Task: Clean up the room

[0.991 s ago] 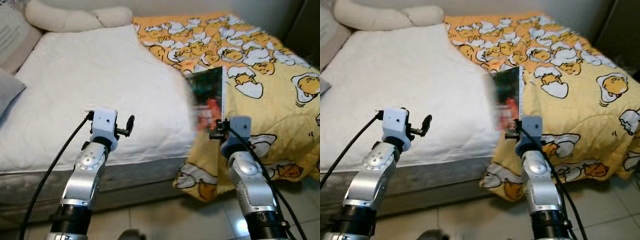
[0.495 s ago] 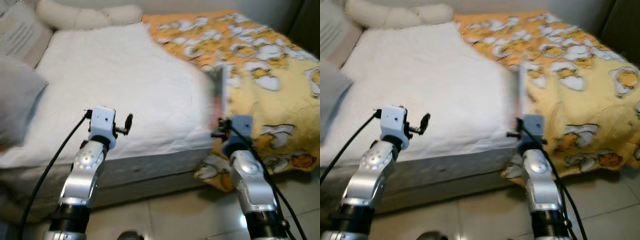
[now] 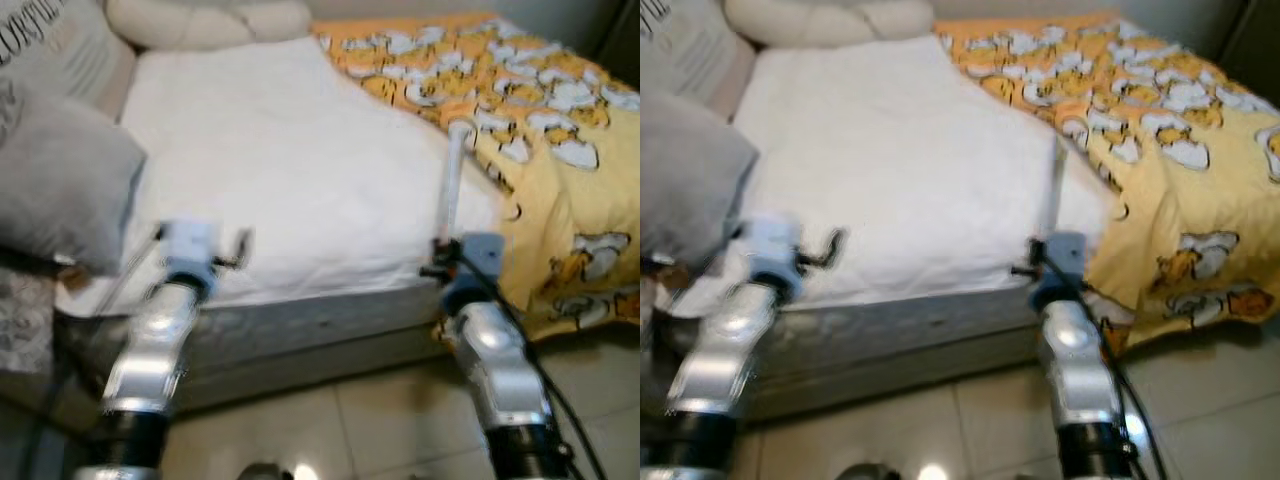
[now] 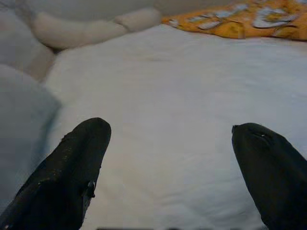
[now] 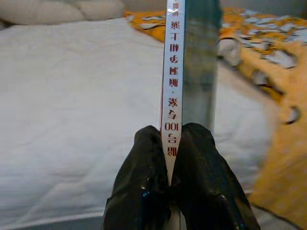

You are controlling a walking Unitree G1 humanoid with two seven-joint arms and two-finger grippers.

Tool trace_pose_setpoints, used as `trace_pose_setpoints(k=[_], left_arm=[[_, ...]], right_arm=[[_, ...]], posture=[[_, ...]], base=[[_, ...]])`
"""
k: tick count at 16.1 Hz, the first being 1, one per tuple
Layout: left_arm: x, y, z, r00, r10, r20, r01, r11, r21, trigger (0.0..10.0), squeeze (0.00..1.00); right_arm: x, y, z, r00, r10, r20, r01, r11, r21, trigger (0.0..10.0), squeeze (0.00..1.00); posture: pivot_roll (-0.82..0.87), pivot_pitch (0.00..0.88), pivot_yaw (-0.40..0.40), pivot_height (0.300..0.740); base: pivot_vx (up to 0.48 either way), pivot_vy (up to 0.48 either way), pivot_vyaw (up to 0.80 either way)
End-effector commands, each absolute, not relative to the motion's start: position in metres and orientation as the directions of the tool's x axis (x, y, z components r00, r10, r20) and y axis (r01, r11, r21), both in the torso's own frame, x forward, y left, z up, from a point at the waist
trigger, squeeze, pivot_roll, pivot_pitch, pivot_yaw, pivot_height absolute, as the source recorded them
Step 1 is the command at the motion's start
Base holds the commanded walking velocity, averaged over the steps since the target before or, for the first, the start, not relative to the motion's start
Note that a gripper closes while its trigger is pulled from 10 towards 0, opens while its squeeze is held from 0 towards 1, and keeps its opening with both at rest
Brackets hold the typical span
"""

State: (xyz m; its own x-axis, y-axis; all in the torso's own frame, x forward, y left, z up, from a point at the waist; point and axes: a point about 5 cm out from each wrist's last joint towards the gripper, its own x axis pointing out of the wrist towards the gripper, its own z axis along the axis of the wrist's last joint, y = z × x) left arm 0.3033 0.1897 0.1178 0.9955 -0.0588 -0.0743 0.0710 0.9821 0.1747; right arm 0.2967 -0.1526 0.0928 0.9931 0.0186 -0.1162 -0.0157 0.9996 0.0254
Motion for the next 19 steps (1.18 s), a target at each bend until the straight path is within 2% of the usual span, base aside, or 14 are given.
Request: trace_pose_setpoints(k=[1, 4, 14, 19], left_arm=[[0.3051, 0.1804, 0.1207, 0.995, -0.079, -0.058, 0.088, 0.981, 0.171, 10.0, 0.0], [0.3025, 0.18, 0.1181, 0.996, -0.069, -0.059, 0.078, 0.984, 0.163, 10.0, 0.0], [0.3014, 0.1753, 0.1195, 0.996, -0.078, -0.032, 0.082, 0.986, 0.148, 10.0, 0.0], [0.3018, 0.1758, 0.1201, 0.997, -0.076, -0.03, 0.08, 0.987, 0.141, 10.0, 0.0]], right_arm=[[0.3016, -0.1546, 0.1083, 0.998, 0.023, -0.05, -0.022, 1.0, 0.018, 10.0, 0.0], [0.3028, -0.1548, 0.1098, 0.998, 0.04, -0.051, -0.039, 0.999, 0.008, 10.0, 0.0], [0.3066, -0.1546, 0.1115, 0.998, 0.048, -0.051, -0.048, 0.999, 0.002, 10.0, 0.0], [0.3068, -0.152, 0.111, 0.995, 0.078, -0.061, -0.079, 0.997, -0.016, 10.0, 0.0]], posture=[[0.09, 0.0, 0.029, 0.74], [0.09, 0.0, 0.015, 0.74], [0.09, 0.0, 0.016, 0.74], [0.1, 0.0, 0.016, 0.74]], base=[[0.0, 0.371, 0.0], [0.0, 0.364, 0.0], [0.0, 0.0, 0.0], [0.254, 0.0, 0.0]])
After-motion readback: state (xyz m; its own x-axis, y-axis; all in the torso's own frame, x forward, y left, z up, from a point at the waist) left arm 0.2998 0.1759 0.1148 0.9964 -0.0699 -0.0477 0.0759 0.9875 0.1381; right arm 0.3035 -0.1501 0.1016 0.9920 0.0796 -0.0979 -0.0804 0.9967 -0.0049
